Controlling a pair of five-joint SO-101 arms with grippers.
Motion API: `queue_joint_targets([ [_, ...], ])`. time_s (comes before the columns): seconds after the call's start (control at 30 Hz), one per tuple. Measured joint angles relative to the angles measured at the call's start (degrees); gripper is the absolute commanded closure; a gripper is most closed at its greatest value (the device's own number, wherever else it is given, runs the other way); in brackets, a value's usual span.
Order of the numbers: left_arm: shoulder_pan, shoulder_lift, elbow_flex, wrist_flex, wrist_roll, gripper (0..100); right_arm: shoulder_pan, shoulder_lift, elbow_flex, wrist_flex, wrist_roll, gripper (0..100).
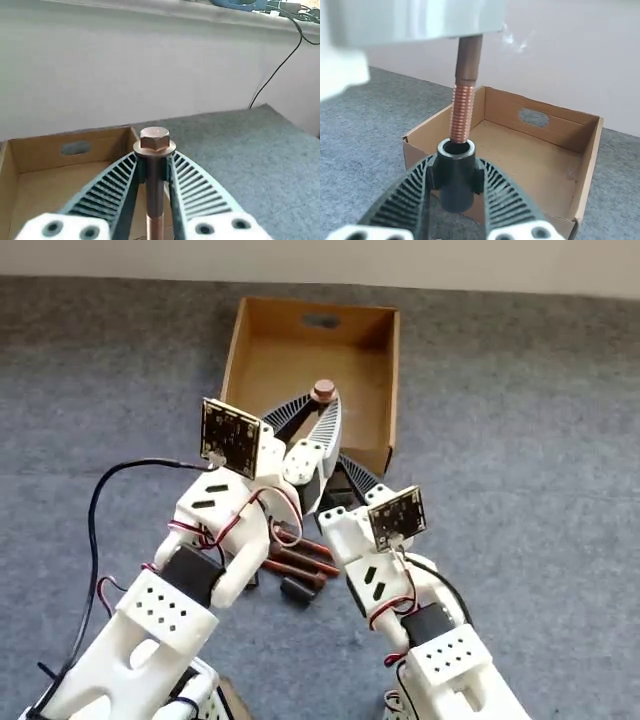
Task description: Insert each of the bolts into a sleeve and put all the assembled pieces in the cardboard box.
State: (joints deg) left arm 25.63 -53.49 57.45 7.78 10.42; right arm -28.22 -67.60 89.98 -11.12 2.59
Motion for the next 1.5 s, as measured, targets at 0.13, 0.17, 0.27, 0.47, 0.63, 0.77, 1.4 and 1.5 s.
queue_joint_targets([
  [0.13, 0.35, 0.0, 0.0, 0.0, -0.18, 99, 0.0, 0.0, 0.0, 0.0, 0.0, 99.2],
  [0.17, 0.62, 0.0, 0.0, 0.0, -0.18, 99, 0.0, 0.0, 0.0, 0.0, 0.0, 99.2],
  [0.27, 0.79, 0.0, 0.0, 0.0, 0.0, 99, 0.0, 0.0, 0.0, 0.0, 0.0, 99.2],
  [0.47, 0.79, 0.0, 0.0, 0.0, 0.0, 99, 0.0, 0.0, 0.0, 0.0, 0.0, 99.2],
  [0.63, 0.79, 0.0, 0.0, 0.0, 0.0, 99, 0.0, 0.0, 0.0, 0.0, 0.0, 99.2],
  [0.77, 0.79, 0.0, 0.0, 0.0, 0.0, 99, 0.0, 0.0, 0.0, 0.0, 0.0, 99.2],
  [1.4, 1.49, 0.0, 0.0, 0.0, -0.18, 99, 0.09, -0.09, 0.0, 0.0, 0.0, 99.2],
  [1.5, 1.49, 0.0, 0.0, 0.0, -0.18, 99, 0.09, -0.09, 0.0, 0.0, 0.0, 99.2],
])
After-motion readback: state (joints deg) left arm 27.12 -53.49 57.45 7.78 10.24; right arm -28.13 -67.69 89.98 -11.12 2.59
